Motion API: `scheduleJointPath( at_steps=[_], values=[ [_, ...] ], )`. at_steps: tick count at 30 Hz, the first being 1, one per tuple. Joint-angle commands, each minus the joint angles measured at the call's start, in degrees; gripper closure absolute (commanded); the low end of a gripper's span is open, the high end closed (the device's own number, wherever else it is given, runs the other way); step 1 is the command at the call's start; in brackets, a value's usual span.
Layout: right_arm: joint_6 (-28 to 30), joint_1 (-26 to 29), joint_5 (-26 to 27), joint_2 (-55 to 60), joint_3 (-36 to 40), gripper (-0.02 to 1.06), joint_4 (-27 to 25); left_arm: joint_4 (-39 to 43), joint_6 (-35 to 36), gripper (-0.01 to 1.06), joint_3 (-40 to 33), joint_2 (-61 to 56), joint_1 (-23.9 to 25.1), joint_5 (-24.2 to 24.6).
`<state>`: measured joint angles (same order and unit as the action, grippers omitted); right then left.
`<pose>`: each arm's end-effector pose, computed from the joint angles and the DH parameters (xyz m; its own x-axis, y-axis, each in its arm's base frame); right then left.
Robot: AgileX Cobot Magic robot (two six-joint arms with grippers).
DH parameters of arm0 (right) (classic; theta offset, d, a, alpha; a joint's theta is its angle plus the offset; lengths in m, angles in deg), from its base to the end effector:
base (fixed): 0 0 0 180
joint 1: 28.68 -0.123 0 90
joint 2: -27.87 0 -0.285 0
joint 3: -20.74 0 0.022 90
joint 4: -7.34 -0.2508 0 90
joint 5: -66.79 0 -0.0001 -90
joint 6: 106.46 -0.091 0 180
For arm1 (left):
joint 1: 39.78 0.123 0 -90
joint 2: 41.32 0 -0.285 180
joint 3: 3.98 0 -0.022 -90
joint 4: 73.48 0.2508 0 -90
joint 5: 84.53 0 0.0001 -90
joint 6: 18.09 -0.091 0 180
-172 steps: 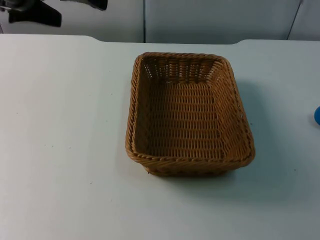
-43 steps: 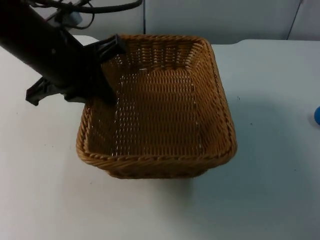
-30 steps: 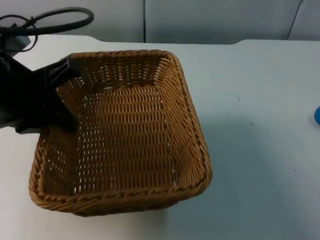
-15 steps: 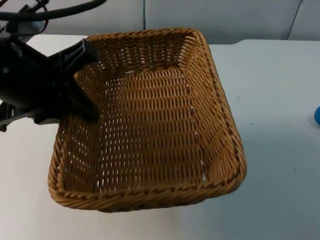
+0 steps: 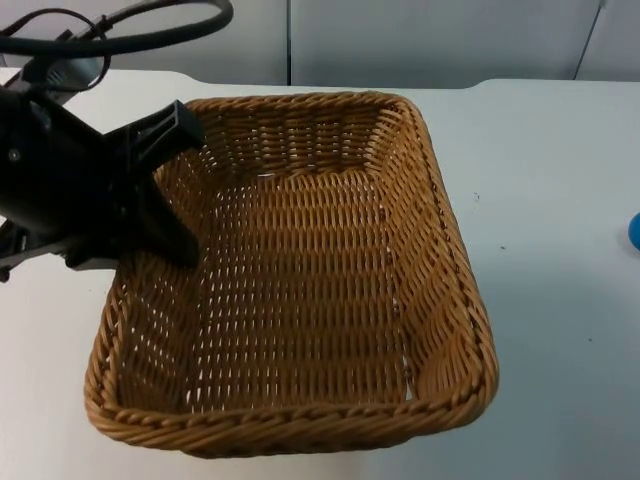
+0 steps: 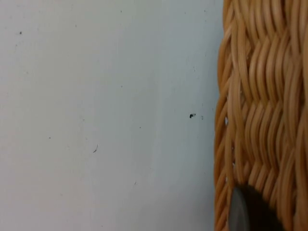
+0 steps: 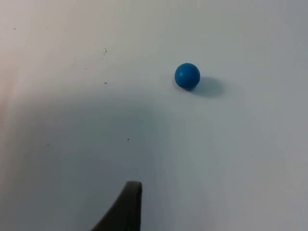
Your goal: Pick up the basket with the left hand and place the ball into the basket with the right hand.
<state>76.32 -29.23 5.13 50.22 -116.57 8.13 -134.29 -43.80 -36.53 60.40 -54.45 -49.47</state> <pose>0.0274 -0.0008 0.3027 -0.5967 -0.0608 -0.8002 -0.0328 0.9981 -0.0514 0.2673 -0.1172 0.1725 -0.9666 -0.1938 -0.1675 -0.0518 0.7882 -0.6132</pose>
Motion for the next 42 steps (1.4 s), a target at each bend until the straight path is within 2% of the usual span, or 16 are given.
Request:
scheduleJointPath(
  at_steps=[1, 3, 4, 8, 9, 16, 21, 24, 28, 34, 38, 42],
  values=[
    [0.23, 0.44, 2.97, 5.04, -2.06, 0.00, 0.60, -1.02, 0.71, 1.05, 0.08, -0.78, -0.42, 1.00],
    [0.23, 0.44, 6.44, 9.98, -3.73, 0.00, 0.60, -1.16, 0.71, 1.05, 0.08, -0.78, -0.42, 1.13],
    [0.23, 0.44, 6.44, 9.98, -3.73, 0.00, 0.60, -1.16, 0.71, 1.05, 0.08, -0.78, -0.42, 1.13],
    [-1.42, 0.44, 10.39, 22.13, -8.45, 0.00, 0.48, -0.80, 0.71, 1.05, 0.08, -0.78, -0.42, 1.02],
    [-1.42, 0.44, 10.39, 22.13, -8.45, 0.00, 0.48, -0.80, 0.71, 1.05, 0.08, -0.78, -0.42, 1.02],
    [0.09, 0.44, 13.26, 43.30, -19.73, 0.00, -0.79, 1.25, 0.71, 1.05, 0.08, -0.78, -0.42, 0.04],
    [2.25, 0.44, 13.92, 56.52, -27.66, 0.00, -1.28, 1.48, 0.71, 1.05, 0.08, -0.78, -0.42, -0.99],
    [4.55, 0.44, 11.59, 66.94, -35.18, 0.00, -0.79, 1.48, 0.71, 1.05, 0.08, -0.78, -0.42, -1.66],
    [6.43, 0.44, 11.26, 74.16, -39.09, 0.00, -0.79, 1.48, 0.71, 1.05, 0.08, -0.78, -0.42, -1.78],
    [6.57, 0.57, 11.05, 83.30, -41.08, 0.00, 1.56, 2.36, 0.71, 1.05, 0.08, -0.78, -0.42, -1.81],
    [6.57, 1.38, 12.69, 88.45, -41.08, 0.00, 1.68, 2.48, 0.71, 1.05, 0.08, -0.78, -0.42, -1.92],
    [6.67, 3.12, 16.96, 94.91, -41.08, 0.03, 0.31, 2.72, 0.71, 1.05, 0.08, -0.78, -0.42, -2.23]
  ],
)
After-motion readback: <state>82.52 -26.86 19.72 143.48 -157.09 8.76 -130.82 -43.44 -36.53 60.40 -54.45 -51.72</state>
